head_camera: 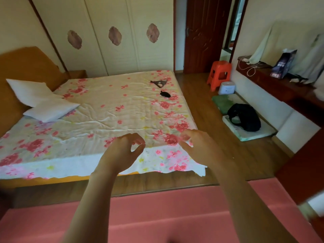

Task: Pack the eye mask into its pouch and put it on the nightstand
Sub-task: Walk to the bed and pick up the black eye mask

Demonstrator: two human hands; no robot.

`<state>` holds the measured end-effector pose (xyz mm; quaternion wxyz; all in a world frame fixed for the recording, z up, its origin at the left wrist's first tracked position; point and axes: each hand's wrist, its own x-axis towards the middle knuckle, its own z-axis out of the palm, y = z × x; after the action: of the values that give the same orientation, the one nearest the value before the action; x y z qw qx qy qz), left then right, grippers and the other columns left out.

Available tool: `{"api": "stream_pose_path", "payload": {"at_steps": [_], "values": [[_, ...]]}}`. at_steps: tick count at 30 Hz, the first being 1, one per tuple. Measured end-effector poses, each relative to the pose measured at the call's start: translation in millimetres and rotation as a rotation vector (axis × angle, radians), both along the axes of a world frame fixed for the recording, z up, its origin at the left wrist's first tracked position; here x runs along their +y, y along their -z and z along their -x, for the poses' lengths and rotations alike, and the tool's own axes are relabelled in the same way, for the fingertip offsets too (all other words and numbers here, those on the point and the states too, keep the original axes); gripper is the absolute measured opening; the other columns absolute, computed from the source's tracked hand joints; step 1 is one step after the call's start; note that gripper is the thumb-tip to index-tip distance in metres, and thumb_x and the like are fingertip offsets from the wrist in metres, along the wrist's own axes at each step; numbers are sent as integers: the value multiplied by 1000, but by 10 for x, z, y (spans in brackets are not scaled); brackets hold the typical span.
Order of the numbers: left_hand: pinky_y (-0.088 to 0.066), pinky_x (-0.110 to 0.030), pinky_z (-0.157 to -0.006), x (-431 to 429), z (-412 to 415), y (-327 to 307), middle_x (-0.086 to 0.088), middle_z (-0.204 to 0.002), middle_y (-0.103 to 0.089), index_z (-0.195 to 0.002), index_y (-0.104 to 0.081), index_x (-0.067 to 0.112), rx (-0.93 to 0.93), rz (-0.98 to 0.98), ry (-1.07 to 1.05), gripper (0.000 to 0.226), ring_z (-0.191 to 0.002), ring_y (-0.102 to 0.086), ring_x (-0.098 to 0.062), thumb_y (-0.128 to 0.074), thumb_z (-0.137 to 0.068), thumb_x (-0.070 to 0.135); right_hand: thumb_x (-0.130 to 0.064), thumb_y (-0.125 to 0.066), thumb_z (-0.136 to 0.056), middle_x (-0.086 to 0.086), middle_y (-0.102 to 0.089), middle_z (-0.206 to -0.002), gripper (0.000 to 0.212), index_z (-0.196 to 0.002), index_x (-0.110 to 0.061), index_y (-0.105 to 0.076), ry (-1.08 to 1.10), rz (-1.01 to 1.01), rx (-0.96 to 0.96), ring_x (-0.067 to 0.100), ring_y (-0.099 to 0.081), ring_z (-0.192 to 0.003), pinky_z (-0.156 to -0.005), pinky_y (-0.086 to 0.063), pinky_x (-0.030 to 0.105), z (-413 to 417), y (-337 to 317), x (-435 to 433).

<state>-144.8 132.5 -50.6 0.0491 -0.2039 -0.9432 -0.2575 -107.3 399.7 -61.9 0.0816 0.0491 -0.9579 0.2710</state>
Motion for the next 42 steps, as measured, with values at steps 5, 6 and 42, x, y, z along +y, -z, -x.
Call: {"api": "stream_pose_path", "payload": {"at_steps": [5, 6, 42], "values": [[-48, -26, -81, 586, 743, -70, 9, -107, -72, -103, -70, 26, -5, -80, 70, 13, -91, -60, -4, -63, -94, 32, -42, -55, -95, -5, -67, -112, 30, -117, -22, -61, 99, -49, -69, 11, -63, -96, -73, -41, 13, 576, -234, 617], [-49, -26, -81, 697, 888, -73, 8, -108, -73, -105, -70, 25, -4, -89, 86, 14, -92, -60, -5, -63, -94, 31, -42, -55, -95, -8, -65, -109, 30, -117, -23, -60, 116, -54, -69, 8, -60, -94, -70, -38, 10, 682, -277, 707], [-54, -38, -95, 5223, 3769, 246, 5, -112, -74, -108, -70, 22, -135, 231, -44, 19, -100, -69, -14, -58, -95, 31, -45, -55, -95, -4, -66, -119, 30, -118, -26, -62, 70, -10, -217, 13, -63, -104, -89, -52, 29, 3670, 387, 5074]]}}
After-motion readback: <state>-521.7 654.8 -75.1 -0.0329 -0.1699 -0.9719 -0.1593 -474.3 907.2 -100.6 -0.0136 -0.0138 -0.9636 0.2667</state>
